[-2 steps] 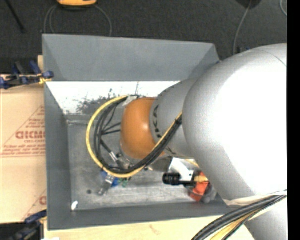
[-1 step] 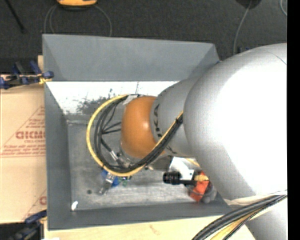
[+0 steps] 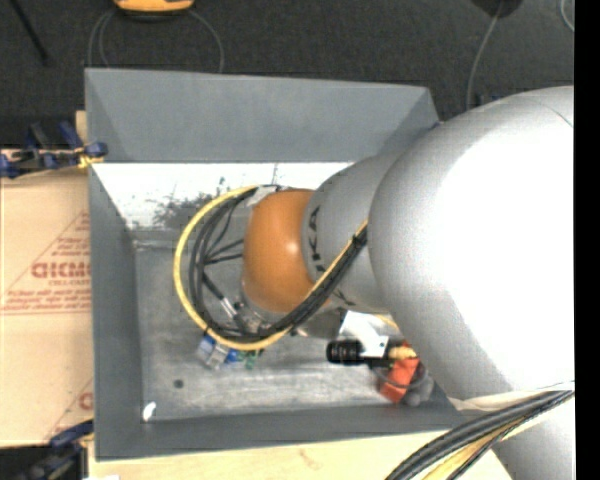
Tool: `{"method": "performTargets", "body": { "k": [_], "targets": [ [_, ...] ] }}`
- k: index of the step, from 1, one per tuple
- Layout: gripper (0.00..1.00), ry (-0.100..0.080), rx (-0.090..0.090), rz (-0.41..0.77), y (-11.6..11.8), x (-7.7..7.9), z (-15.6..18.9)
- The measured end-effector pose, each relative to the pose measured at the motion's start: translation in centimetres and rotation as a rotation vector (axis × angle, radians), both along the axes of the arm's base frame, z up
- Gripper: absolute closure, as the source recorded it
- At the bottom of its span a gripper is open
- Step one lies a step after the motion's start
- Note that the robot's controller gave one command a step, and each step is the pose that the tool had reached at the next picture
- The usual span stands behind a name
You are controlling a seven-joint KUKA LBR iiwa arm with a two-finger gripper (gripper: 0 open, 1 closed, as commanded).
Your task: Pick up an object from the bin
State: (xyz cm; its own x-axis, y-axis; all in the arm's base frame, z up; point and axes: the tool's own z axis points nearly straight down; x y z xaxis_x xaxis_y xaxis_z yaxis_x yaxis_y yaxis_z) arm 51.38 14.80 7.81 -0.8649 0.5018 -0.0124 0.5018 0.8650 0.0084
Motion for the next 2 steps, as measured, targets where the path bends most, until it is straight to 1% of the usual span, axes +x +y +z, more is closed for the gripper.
{"method": "performTargets", "body": {
  "k": [1,2],
  "targets": [
    [1.0,0.011,0.0,0.0,0.0,0.1,0.5],
    [1.0,0.008,0.001,0.004,0.0,0.3,7.1]
  ]
}}
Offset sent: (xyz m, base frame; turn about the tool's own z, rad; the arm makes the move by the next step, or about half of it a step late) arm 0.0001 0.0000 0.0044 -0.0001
